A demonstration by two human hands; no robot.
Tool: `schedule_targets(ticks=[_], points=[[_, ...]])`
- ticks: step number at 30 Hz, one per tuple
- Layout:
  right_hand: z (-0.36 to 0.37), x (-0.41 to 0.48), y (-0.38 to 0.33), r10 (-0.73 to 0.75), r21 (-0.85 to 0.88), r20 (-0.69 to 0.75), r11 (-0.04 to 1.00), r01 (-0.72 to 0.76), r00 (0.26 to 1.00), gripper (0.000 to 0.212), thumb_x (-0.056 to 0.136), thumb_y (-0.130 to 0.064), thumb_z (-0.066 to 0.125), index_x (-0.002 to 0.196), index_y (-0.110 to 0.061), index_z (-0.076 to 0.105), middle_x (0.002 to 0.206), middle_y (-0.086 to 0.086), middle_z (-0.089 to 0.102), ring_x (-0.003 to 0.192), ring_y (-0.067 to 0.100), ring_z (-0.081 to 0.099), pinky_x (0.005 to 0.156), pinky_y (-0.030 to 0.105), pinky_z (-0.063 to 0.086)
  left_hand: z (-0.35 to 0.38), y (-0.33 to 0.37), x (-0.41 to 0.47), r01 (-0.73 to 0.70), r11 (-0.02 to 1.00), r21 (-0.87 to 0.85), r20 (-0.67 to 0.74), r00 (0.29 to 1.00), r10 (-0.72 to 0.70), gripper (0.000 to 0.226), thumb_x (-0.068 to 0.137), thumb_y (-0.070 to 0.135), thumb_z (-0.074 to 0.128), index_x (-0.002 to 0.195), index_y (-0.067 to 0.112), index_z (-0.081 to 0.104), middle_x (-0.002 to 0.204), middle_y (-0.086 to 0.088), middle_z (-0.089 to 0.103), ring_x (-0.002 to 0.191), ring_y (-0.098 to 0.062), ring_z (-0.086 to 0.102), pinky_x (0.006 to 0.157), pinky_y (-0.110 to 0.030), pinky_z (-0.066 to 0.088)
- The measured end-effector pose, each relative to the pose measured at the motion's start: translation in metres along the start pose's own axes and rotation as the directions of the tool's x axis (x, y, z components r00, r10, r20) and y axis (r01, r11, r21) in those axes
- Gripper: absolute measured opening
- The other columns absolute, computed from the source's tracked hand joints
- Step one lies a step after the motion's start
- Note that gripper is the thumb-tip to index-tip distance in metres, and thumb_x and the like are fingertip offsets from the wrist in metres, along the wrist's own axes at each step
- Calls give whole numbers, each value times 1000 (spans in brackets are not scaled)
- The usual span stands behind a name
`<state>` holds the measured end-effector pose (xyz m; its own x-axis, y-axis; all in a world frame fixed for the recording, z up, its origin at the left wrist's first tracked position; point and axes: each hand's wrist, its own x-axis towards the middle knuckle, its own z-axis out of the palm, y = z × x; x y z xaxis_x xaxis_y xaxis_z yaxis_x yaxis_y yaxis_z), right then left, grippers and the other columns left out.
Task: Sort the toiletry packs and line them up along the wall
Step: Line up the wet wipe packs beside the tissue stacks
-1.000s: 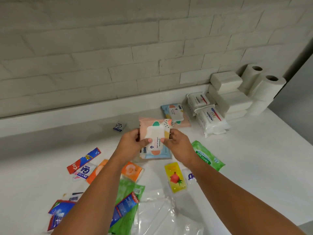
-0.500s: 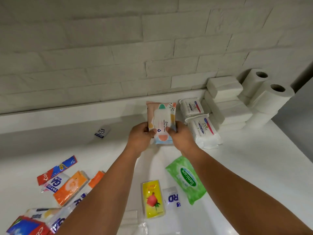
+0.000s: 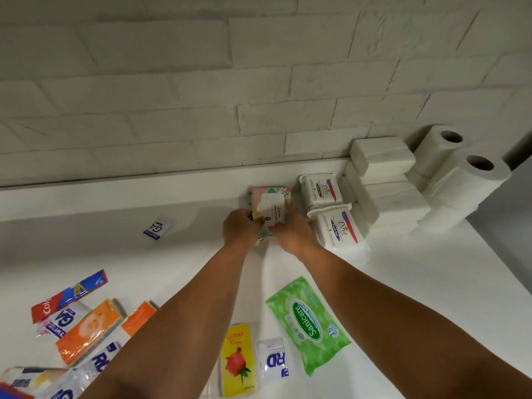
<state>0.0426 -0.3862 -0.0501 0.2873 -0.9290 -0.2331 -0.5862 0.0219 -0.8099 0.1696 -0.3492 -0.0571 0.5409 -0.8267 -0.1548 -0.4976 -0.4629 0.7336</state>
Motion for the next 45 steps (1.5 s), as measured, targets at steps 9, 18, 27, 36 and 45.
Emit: schedule_targets(ticks=[9, 18, 27, 36, 45], points=[[7, 25, 22, 38, 39, 41, 998, -39, 998, 66, 62, -29, 62, 126, -28, 49, 114, 2, 66, 102, 23, 66, 87, 46, 57, 5, 4, -4, 7, 1000, 30, 32, 999, -8, 24, 94, 27, 61, 108, 12, 73, 103, -9, 73, 95, -30, 67, 77, -31, 50], [-7, -21, -9, -107, -305, -23, 948, 95, 994, 64, 80, -31, 55, 139, -14, 38, 140, 10, 42, 120, 36, 51, 96, 49, 48, -19, 8, -23, -15, 998, 57, 37, 999, 13, 48, 94, 30, 58, 136, 7, 53, 135, -12, 60, 120, -31, 58, 96, -32, 45], [34, -124, -48, -261, -119, -65, 960, 253, 963, 38, 93, -10, 53, 131, -9, 55, 133, 12, 58, 122, 28, 54, 100, 26, 39, -99, -43, -101, -232, 972, -28, -78, 970, 229, 40, 93, 12, 61, 133, 12, 60, 134, -5, 62, 107, -24, 64, 88, -15, 42], [118, -226, -81, -381, -33, 40, 924, 382, 924, 33, 93, -14, 60, 125, -17, 62, 131, -3, 61, 120, 14, 55, 103, 23, 39, -205, -137, -179, -270, 963, -6, -76, 960, 269, 25, 95, 17, 62, 118, 25, 68, 119, 8, 65, 96, -8, 61, 88, -25, 50], [222, -291, -100, -457, -137, 290, 850, 509, 841, 36, 90, -23, 62, 126, -18, 62, 125, 2, 64, 114, 18, 59, 100, 24, 42, -287, -260, -213, -177, 952, 251, -47, 980, 194, 24, 93, 17, 66, 116, 21, 70, 120, 1, 67, 105, -18, 61, 90, -29, 47]])
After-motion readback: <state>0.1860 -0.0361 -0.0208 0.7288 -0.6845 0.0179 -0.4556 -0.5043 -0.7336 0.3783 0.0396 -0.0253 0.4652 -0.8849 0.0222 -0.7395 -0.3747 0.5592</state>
